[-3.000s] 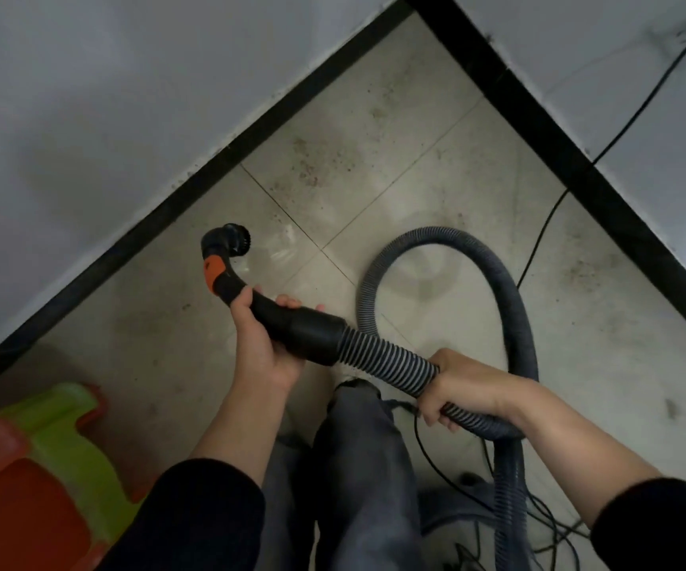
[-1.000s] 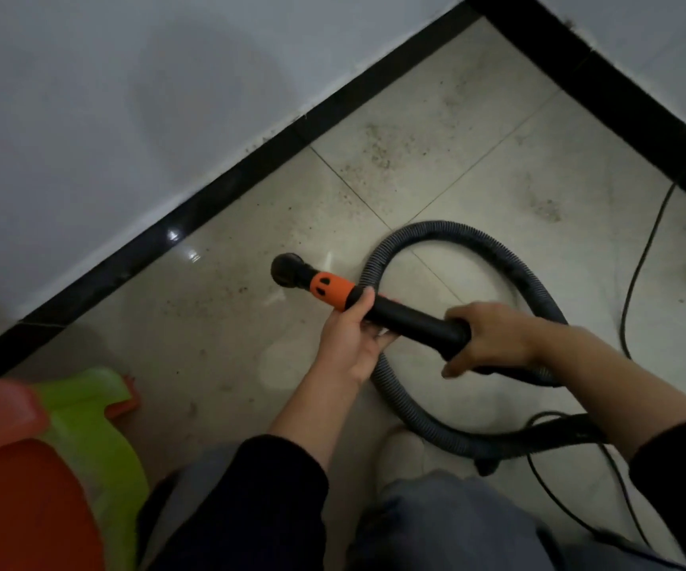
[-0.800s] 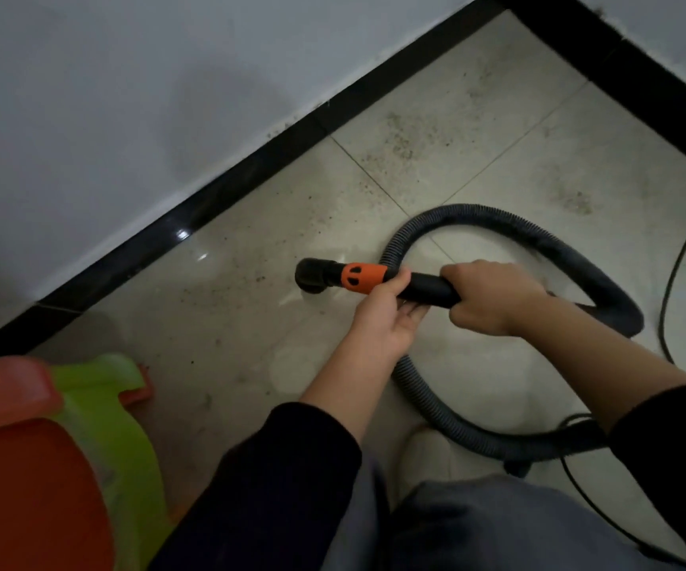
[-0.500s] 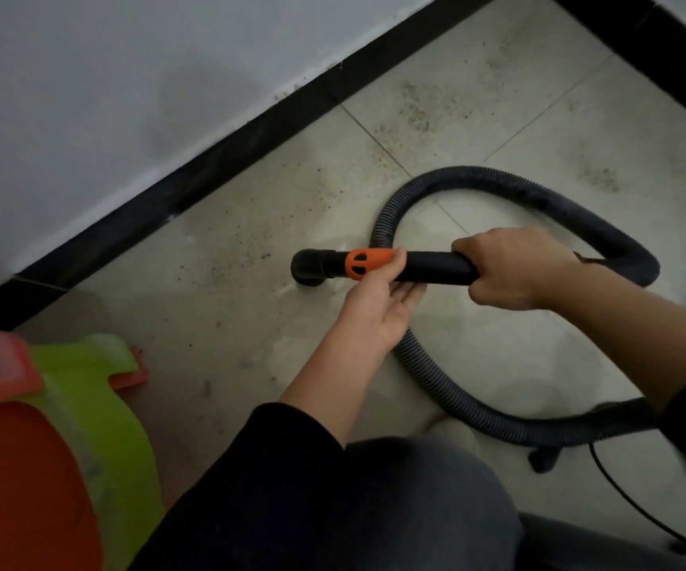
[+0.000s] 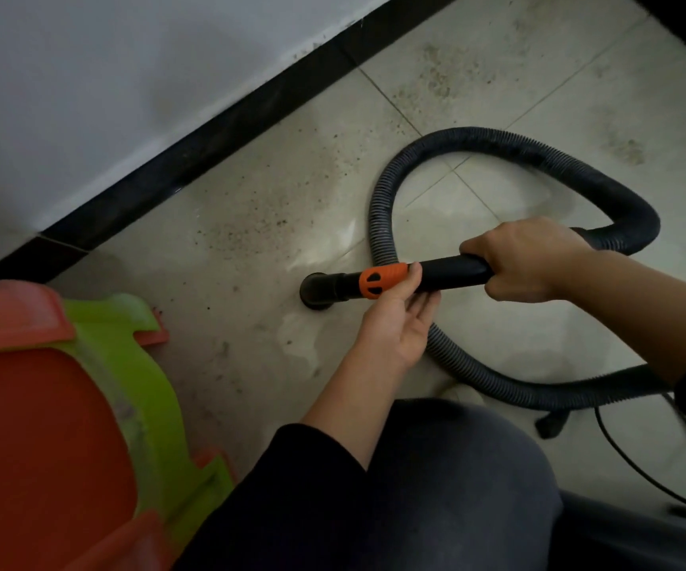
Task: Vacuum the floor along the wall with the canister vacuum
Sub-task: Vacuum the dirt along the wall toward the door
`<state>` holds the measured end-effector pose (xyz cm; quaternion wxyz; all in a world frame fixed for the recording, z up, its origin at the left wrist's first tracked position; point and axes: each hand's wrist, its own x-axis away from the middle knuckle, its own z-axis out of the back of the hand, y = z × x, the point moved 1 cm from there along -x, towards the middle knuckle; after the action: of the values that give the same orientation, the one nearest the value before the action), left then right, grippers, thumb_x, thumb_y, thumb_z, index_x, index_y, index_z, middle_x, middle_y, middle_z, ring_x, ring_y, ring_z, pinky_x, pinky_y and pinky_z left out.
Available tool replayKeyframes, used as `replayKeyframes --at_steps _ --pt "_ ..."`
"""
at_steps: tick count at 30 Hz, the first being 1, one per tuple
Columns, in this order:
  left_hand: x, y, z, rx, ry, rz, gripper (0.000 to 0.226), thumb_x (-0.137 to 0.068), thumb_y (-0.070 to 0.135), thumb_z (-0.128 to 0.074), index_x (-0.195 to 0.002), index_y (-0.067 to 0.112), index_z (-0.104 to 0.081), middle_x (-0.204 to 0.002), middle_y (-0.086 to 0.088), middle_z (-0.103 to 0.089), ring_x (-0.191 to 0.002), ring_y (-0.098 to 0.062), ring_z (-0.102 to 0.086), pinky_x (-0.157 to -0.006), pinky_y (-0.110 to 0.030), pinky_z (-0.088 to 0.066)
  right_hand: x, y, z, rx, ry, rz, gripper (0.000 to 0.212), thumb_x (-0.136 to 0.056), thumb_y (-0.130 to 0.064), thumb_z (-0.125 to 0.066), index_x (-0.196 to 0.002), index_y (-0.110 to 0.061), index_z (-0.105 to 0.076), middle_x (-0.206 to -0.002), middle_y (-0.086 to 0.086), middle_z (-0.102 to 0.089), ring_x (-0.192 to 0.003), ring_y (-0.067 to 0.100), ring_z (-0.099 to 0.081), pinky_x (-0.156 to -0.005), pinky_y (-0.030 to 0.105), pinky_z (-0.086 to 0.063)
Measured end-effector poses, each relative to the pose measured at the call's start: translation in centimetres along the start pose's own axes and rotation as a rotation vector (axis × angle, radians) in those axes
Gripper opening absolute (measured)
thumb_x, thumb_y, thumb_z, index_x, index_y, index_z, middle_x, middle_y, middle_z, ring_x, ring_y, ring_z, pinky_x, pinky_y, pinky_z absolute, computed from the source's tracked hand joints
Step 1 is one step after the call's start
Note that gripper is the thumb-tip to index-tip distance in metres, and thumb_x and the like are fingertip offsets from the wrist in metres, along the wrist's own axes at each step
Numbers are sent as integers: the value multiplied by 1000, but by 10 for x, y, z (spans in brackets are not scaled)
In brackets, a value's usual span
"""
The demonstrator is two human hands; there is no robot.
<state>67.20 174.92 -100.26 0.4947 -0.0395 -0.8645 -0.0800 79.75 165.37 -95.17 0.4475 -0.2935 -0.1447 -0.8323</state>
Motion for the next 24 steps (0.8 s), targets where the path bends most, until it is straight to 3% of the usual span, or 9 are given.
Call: replayKeyframes --at_steps 4,8,11,14,24 --pt "4 2 9 18 9 3 11 -91 0 -59 -103 0 -58 -99 -15 -64 -126 -30 -53 -96 -39 -45 -1 -7 -4 21 16 22 13 -80 -20 -56 -79 -28 -46 -66 -6 -53 -61 12 -51 -56 28 -43" --pt "8 5 19 29 15 -4 6 -91 -2 -59 -97 0 -57 -98 -16 -64 -125 -31 -53 -102 -41 -42 -6 -14 -10 45 46 57 11 -78 -20 -55 -79 -28 -47 -65 -6 -52 -60 13 -51 -55 28 -41" --pt "8 11 30 30 19 -12 17 -91 -2 -59 -108 -3 -57 -104 -18 -64 -125 -31 -53 -98 -40 -44 -13 -21 -12 50 45 104 12 -79 -19 -55 -80 -28 -47 -65 -6 -52 -59 12 -50 -53 27 -40" --pt "10 19 41 62 5 -22 34 -90 0 -60 -124 -4 -53 -122 -22 -62 -122 -32 -56 -97 -40 -48 -22 -27 -9 61 28 148 13 -80 -18 -54 -79 -28 -46 -65 -6 -51 -59 12 -49 -53 26 -37" --pt "21 29 62 124 1 -74 39 -90 6 -63 -126 -3 -54 -121 -24 -64 -113 -32 -63 -91 -41 -54 -26 -54 9 124 29 201 2 -83 -25 -51 -83 -27 -51 -67 -6 -52 -58 11 -50 -51 25 -35"
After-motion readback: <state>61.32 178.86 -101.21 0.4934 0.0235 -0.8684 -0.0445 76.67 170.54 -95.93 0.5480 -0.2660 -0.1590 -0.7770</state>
